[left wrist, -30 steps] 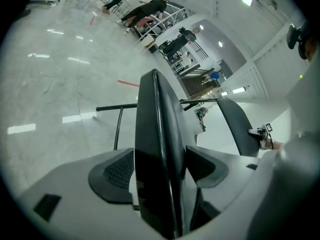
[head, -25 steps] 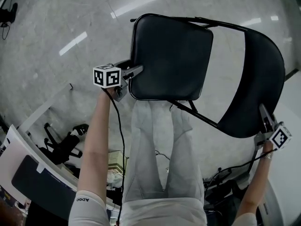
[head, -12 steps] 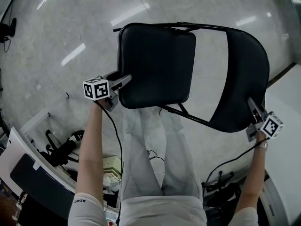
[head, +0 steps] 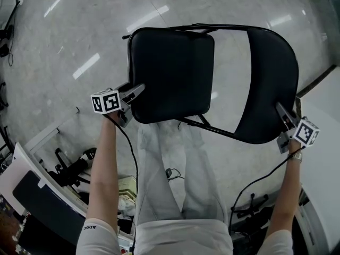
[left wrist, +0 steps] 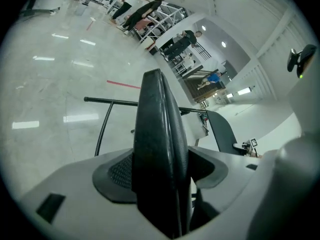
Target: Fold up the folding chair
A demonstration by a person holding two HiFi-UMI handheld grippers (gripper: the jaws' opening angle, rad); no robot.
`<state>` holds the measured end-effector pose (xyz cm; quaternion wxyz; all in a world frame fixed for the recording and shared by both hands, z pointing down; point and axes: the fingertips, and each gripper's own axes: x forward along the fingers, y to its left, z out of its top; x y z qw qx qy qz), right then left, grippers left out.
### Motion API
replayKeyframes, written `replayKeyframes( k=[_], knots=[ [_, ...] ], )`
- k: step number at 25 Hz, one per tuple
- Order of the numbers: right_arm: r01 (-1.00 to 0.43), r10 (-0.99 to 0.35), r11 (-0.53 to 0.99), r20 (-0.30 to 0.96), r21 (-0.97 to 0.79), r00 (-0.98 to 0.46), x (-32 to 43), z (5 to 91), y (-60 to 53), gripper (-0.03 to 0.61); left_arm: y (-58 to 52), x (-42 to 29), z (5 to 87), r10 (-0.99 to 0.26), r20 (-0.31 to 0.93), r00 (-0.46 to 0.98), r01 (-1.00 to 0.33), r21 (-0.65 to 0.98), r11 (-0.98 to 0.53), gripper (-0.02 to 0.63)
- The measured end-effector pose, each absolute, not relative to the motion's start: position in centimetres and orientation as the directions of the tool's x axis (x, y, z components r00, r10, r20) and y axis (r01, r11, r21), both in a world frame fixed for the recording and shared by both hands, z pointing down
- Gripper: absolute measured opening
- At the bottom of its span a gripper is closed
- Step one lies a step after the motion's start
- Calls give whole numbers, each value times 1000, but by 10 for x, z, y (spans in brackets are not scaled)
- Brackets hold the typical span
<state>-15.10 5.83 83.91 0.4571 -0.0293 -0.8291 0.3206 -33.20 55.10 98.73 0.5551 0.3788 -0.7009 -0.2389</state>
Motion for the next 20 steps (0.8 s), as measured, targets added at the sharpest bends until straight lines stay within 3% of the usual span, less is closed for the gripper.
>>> replayKeyframes(
  k=[9,20],
  knots=[
    [-267,300,820,777,-506,-553,-144,820,49,135,526,-324,966,-796,598,-94,-233,764,601,296],
    [-260,262,856,810,-446,-525,-148,767,55,135,483,-302,921,-803,595,27,-346,760,551,290]
  ],
)
